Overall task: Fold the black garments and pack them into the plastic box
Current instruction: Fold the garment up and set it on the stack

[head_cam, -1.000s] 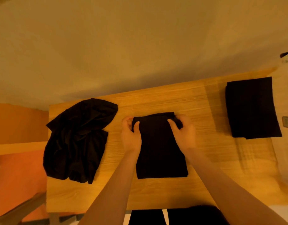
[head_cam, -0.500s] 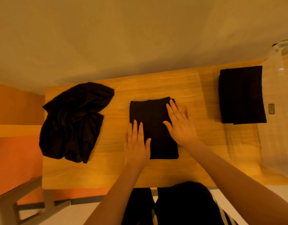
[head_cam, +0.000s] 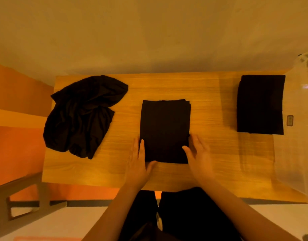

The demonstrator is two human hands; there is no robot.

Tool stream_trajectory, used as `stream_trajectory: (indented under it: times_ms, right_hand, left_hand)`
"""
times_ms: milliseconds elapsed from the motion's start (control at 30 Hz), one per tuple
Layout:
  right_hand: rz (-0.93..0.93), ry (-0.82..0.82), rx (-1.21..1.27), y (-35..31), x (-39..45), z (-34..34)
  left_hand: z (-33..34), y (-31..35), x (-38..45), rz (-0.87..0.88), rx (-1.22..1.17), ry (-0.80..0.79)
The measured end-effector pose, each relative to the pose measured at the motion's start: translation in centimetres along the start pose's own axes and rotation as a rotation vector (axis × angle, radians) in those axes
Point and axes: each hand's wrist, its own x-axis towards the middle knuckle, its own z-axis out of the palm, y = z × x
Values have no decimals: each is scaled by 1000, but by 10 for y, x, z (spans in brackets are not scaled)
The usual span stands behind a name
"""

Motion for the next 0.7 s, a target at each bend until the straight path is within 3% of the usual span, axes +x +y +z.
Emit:
stream_trajectory:
  times_ms: [100,233,467,700]
  right_hand:
    - [176,91,171,-15,11,2]
    - [219,153,180,-22,17,7]
    - [274,233,280,-20,25,-1]
    - [237,53,216,-18,39,1]
  left_hand:
    - [-2,15,3,-160,-206,48]
    - [-4,22,3,-217,-311,96]
    - [-6,28,3,-455,-730,268]
    - [-6,30,3,-592,-786,288]
